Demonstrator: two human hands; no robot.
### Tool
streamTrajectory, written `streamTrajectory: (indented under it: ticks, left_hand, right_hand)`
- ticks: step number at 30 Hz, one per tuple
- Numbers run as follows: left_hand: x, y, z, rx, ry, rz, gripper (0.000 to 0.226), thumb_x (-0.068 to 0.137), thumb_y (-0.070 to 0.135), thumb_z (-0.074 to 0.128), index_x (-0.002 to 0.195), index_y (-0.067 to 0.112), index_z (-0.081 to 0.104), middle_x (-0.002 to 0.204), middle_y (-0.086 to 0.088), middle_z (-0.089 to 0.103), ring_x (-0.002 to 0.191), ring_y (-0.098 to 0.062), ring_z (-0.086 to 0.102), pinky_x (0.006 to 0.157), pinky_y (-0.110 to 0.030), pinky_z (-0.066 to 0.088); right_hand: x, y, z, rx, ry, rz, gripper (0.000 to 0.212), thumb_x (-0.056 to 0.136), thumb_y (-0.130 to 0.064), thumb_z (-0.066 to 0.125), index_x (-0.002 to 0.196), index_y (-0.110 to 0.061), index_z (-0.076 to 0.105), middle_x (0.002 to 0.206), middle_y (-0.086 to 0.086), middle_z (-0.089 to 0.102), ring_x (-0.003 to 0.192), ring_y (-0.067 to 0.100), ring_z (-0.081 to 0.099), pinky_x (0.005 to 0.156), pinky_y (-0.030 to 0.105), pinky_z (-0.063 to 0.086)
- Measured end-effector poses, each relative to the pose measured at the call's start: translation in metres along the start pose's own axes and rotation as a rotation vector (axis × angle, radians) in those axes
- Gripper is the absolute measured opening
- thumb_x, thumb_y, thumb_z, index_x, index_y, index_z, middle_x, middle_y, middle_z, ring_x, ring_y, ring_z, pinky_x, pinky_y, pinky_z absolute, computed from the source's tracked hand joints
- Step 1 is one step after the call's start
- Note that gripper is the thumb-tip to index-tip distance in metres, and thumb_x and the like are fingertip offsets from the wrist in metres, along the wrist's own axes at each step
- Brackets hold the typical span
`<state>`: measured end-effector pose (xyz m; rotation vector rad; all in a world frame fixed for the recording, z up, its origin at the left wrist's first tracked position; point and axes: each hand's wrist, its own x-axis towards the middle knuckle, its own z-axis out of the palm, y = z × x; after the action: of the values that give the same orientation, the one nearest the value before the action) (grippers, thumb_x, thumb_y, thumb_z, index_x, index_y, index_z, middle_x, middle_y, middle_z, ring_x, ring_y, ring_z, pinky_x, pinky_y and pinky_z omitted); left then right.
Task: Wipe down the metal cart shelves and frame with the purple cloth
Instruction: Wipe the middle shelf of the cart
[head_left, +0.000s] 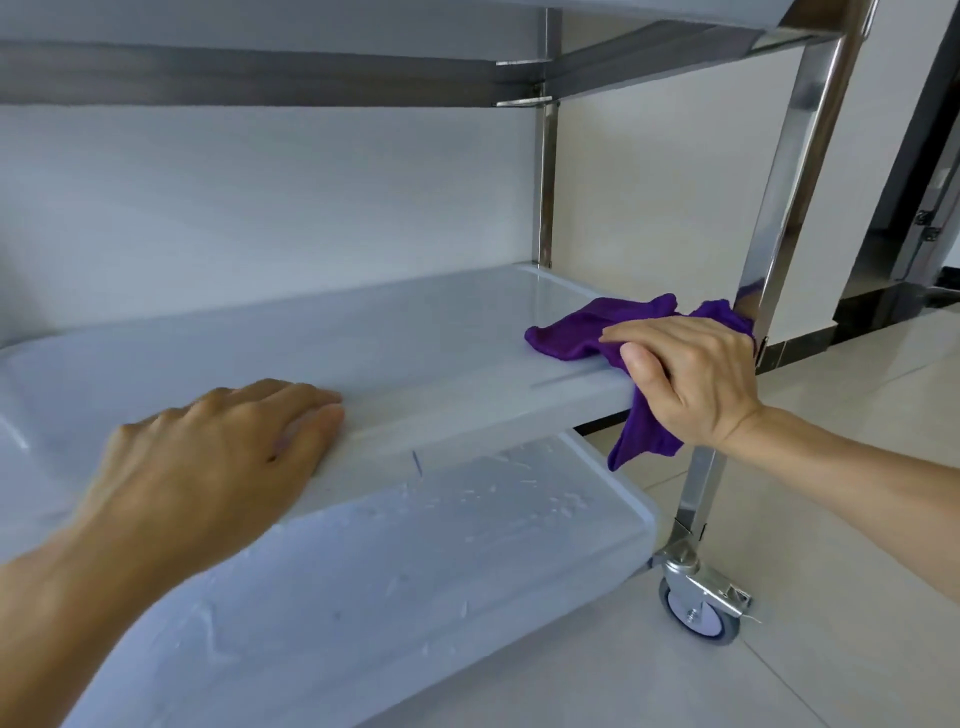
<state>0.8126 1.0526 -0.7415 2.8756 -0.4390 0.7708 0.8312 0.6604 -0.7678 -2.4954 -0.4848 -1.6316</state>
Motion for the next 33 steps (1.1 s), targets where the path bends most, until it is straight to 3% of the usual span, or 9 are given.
streamTrajectory:
  ticks: [4,9,12,16,19,22,28,31,33]
  left_hand:
    - [-0.008,0.022,0.004,0.149,0.142,0.027,0.045,0.097,0.048,0.019,0.089,0.031,0.06,0.089,0.011,0.067,0.076,-0.025,0.064,0.061,-0.035,0.048]
    - [-0.006,0.02,0.012,0.12,0.195,-0.037,0.041,0.094,0.04,0.027,0.07,0.023,0.057,0.067,0.006,0.059,0.057,-0.028,0.056,0.049,-0.031,0.044]
    - [-0.004,0.014,0.023,0.076,0.213,-0.045,0.046,0.094,0.047,0.018,0.074,0.025,0.054,0.069,0.009,0.058,0.061,-0.025,0.057,0.051,-0.033,0.046]
    - [-0.001,0.008,0.021,0.046,0.2,-0.028,0.052,0.094,0.054,0.01,0.082,0.03,0.054,0.077,0.014,0.062,0.069,-0.025,0.062,0.055,-0.034,0.049]
    - [-0.009,0.015,0.013,0.08,0.226,-0.031,0.046,0.095,0.047,0.019,0.077,0.028,0.057,0.071,0.012,0.061,0.063,-0.026,0.061,0.051,-0.031,0.047]
    - [-0.01,0.026,0.003,0.134,0.198,-0.047,0.039,0.092,0.038,0.029,0.07,0.022,0.057,0.062,0.005,0.056,0.055,-0.029,0.056,0.048,-0.028,0.04]
    - [-0.014,0.033,-0.005,0.087,0.185,-0.092,0.04,0.097,0.033,0.025,0.079,0.021,0.059,0.074,0.003,0.064,0.065,-0.03,0.058,0.055,-0.032,0.04]
    - [-0.017,0.03,-0.007,-0.169,0.271,-0.137,0.031,0.1,0.027,0.034,0.097,0.027,0.065,0.097,0.008,0.07,0.079,-0.031,0.062,0.066,-0.037,0.042]
    - [-0.02,0.023,-0.014,-0.403,0.373,-0.171,0.029,0.101,0.02,0.038,0.101,0.025,0.067,0.1,0.01,0.069,0.084,-0.024,0.062,0.071,-0.039,0.045]
  right_hand:
    - [0.01,-0.062,0.002,0.013,-0.026,0.044,0.044,0.099,-0.032,0.038,0.088,-0.016,0.077,0.092,-0.006,0.078,0.085,0.023,0.074,0.067,0.042,0.052]
    - [0.02,-0.142,0.026,0.081,-0.02,-0.02,0.04,0.098,-0.039,0.043,0.085,-0.019,0.075,0.089,-0.008,0.077,0.078,0.022,0.071,0.065,0.039,0.05]
    - [0.017,-0.128,0.024,0.096,0.017,-0.104,0.044,0.1,-0.04,0.039,0.089,-0.017,0.075,0.087,-0.008,0.076,0.077,0.02,0.071,0.061,0.038,0.05]
    - [0.01,-0.064,0.008,0.084,-0.049,-0.163,0.042,0.1,-0.034,0.039,0.101,-0.017,0.078,0.098,-0.007,0.077,0.094,0.014,0.074,0.066,0.033,0.056]
    - [0.002,-0.001,-0.013,0.009,-0.1,-0.062,0.046,0.101,-0.032,0.034,0.106,-0.017,0.077,0.103,-0.003,0.077,0.098,0.017,0.073,0.072,0.03,0.057]
    - [-0.002,0.008,-0.01,-0.06,-0.105,0.073,0.051,0.102,-0.031,0.03,0.101,-0.016,0.078,0.097,0.0,0.078,0.089,0.023,0.074,0.073,0.033,0.053]
    - [0.01,-0.102,0.012,-0.013,-0.01,0.128,0.051,0.103,-0.031,0.029,0.076,-0.016,0.07,0.075,-0.004,0.073,0.071,0.026,0.068,0.067,0.04,0.047]
    - [0.022,-0.181,0.022,0.069,-0.072,0.147,0.061,0.104,-0.041,0.02,0.071,-0.019,0.067,0.073,-0.004,0.071,0.071,0.026,0.065,0.069,0.041,0.045]
    - [0.03,-0.223,0.027,0.088,-0.166,0.157,0.062,0.104,-0.043,0.022,0.073,-0.018,0.069,0.076,-0.002,0.073,0.075,0.028,0.065,0.073,0.043,0.044]
